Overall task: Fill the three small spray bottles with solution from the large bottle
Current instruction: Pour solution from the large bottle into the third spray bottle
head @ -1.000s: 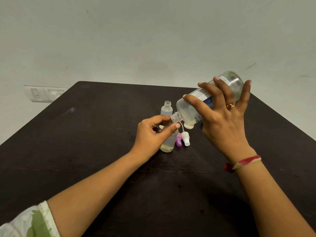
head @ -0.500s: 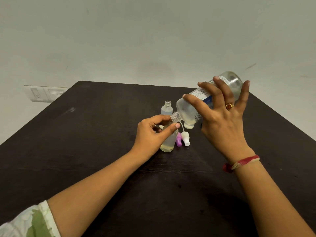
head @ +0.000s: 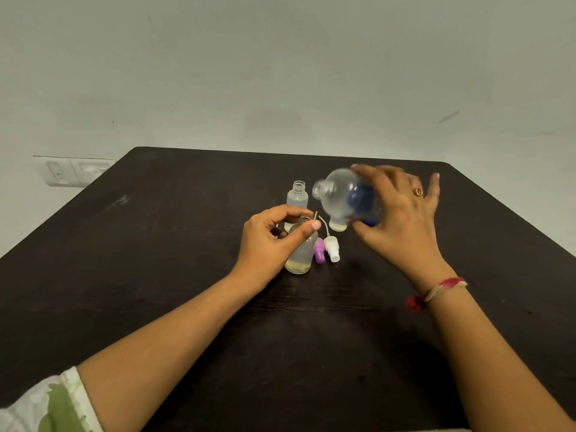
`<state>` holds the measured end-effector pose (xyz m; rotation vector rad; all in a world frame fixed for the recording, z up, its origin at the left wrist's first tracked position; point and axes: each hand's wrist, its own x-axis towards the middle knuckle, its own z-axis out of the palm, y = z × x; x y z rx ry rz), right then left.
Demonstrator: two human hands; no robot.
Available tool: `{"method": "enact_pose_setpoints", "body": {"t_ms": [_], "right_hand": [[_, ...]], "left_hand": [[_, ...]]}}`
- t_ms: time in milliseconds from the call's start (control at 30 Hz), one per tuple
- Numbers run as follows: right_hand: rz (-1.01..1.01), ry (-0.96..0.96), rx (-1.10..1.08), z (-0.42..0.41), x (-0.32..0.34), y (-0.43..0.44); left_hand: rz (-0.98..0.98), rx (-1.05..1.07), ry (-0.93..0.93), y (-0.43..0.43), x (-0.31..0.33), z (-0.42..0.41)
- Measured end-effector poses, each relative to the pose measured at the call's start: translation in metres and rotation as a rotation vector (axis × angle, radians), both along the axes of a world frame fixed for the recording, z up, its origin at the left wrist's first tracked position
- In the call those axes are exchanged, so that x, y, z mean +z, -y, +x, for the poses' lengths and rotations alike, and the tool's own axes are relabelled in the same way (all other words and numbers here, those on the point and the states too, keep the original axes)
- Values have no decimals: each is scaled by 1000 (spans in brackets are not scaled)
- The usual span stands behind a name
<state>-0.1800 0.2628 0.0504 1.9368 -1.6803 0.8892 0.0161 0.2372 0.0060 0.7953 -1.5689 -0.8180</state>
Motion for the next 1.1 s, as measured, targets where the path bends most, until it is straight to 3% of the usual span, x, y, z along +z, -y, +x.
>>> {"method": "enact_pose_setpoints", "body": {"t_ms": [233, 333, 867, 1100], "right_hand": [[-139, 837, 59, -19, -2, 7], [-184, 1005, 67, -31, -7, 11], [-56, 966, -66, -50, -37, 33], [-14, 839, -105, -50, -37, 32]], "left_hand": [[-50, 65, 52, 3, -4, 1], [-58, 62, 60, 4, -4, 1], [-55, 87, 141, -2, 1, 3], [-92, 71, 212, -1, 0, 4]]}}
